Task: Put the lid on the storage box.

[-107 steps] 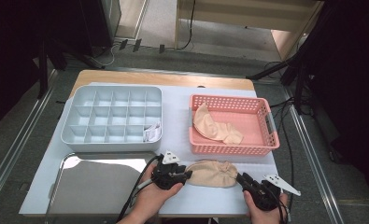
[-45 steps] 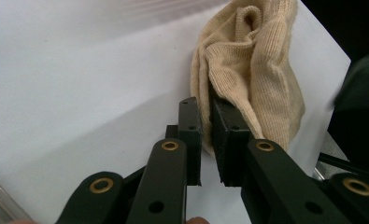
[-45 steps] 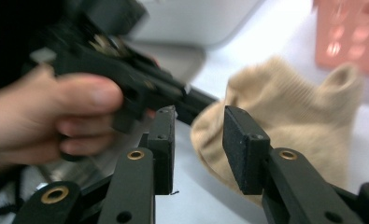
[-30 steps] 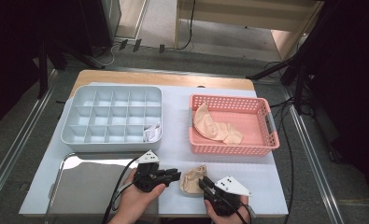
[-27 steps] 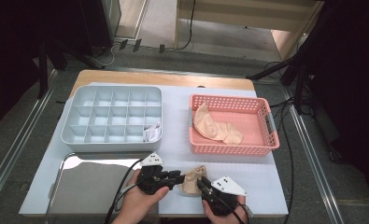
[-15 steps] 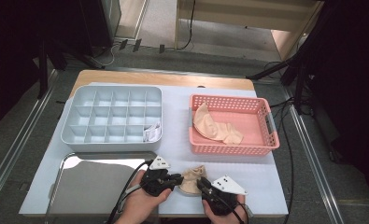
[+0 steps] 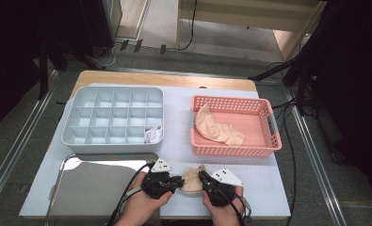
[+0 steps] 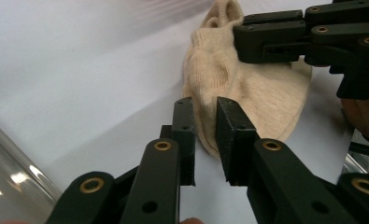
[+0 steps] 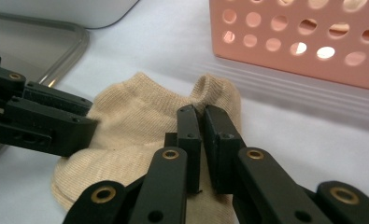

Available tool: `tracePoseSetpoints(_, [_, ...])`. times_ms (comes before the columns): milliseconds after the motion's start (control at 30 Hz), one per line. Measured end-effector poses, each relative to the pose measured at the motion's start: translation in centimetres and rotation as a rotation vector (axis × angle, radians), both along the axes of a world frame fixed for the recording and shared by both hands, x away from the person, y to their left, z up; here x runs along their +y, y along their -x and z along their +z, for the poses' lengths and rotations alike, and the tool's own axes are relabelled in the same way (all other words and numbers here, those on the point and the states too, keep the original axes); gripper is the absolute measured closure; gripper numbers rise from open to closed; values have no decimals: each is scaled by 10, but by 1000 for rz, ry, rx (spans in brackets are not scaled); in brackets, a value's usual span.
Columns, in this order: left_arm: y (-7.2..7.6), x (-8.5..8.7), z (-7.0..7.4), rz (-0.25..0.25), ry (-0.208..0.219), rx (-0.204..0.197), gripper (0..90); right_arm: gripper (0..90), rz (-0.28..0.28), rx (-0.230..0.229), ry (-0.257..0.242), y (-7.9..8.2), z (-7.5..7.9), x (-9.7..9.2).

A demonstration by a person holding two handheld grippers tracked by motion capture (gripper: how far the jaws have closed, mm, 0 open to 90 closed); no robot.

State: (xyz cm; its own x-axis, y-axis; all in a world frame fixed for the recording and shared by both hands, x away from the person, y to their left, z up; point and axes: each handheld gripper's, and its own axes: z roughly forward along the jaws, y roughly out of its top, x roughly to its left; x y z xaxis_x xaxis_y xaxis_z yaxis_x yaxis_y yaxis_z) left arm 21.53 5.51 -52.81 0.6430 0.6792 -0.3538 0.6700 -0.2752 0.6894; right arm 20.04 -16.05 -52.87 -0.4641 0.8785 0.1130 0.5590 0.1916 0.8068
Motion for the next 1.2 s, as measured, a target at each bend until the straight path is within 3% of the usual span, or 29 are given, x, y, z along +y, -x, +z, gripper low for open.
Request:
tracePoseSetpoints(233, [1,5,5,12,28,5,713,787,-7,-43,-36,14,9,-10])
tracePoseSetpoints(367, [1,10,10,28,58,-4,635,738,-24,-17,-80,24,13,-21])
tracePoseSetpoints(533, [3,15,18,37,89,-30,624,663,-53,17,-139,34,15,-33])
tracePoseSetpoints(733, [13,7,25,17,110,-90,708,576,-77,60,-126,35,8,-30])
tracePoseSetpoints(800, [15,4,25,5,102,-99,736,565,-85,82,-140,32,5,-29])
tracePoseSetpoints(867, [20,-8,24,-21,56,-144,736,564,-93,106,-144,31,2,-28])
tracePoseSetpoints(900, [20,-8,24,-21,56,-144,736,564,-93,106,-144,31,2,-28])
tracePoseSetpoints(933, [22,-17,22,-40,13,-170,737,567,-96,119,-135,30,-1,-26])
tracePoseSetpoints(1133, [19,-32,22,-48,-38,-174,775,582,-100,117,-127,30,-2,-21])
tracePoseSetpoints(1200, [12,-33,18,-28,-51,-148,795,611,-97,123,-134,30,-3,-21])
